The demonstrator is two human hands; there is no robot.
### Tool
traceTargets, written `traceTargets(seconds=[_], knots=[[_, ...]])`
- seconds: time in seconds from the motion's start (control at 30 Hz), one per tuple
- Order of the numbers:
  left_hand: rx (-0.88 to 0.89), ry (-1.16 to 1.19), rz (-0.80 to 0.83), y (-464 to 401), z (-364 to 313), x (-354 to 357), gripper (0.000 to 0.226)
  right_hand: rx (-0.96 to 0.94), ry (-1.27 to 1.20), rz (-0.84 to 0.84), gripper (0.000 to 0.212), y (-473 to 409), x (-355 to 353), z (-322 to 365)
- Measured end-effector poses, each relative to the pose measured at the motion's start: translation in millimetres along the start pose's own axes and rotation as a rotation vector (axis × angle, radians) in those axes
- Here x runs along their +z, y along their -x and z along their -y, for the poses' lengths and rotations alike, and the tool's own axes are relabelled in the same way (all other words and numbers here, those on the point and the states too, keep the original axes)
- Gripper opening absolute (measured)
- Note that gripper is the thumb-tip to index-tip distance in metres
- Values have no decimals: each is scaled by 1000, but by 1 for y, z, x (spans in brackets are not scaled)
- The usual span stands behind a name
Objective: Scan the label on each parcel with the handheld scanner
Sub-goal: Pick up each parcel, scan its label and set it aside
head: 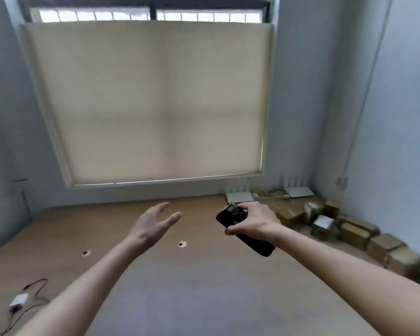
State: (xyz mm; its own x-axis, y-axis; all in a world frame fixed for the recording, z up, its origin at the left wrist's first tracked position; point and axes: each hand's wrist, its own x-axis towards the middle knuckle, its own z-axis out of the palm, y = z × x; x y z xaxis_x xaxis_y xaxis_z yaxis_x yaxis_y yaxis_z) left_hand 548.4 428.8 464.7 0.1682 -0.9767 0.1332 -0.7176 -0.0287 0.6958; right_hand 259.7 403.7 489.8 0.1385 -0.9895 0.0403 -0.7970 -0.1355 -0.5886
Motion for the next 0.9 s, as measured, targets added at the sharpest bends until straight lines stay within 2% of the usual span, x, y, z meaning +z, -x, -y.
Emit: traceTargets(seconds=[0.23, 0.43, 0.67, 0.9], knots=[[217, 82, 203, -63, -191, 209, 75, 293, 48, -162, 56, 8, -154, -202], [362, 68, 341, -84, -309, 359, 70, 516, 61, -262, 57, 20, -246, -346], [354, 108, 442, -122, -374, 489, 58, 700, -11, -395, 54, 2, -288, -474], [375, 159, 556, -182, -414, 627, 57, 828, 2, -354, 55, -56, -285, -593]])
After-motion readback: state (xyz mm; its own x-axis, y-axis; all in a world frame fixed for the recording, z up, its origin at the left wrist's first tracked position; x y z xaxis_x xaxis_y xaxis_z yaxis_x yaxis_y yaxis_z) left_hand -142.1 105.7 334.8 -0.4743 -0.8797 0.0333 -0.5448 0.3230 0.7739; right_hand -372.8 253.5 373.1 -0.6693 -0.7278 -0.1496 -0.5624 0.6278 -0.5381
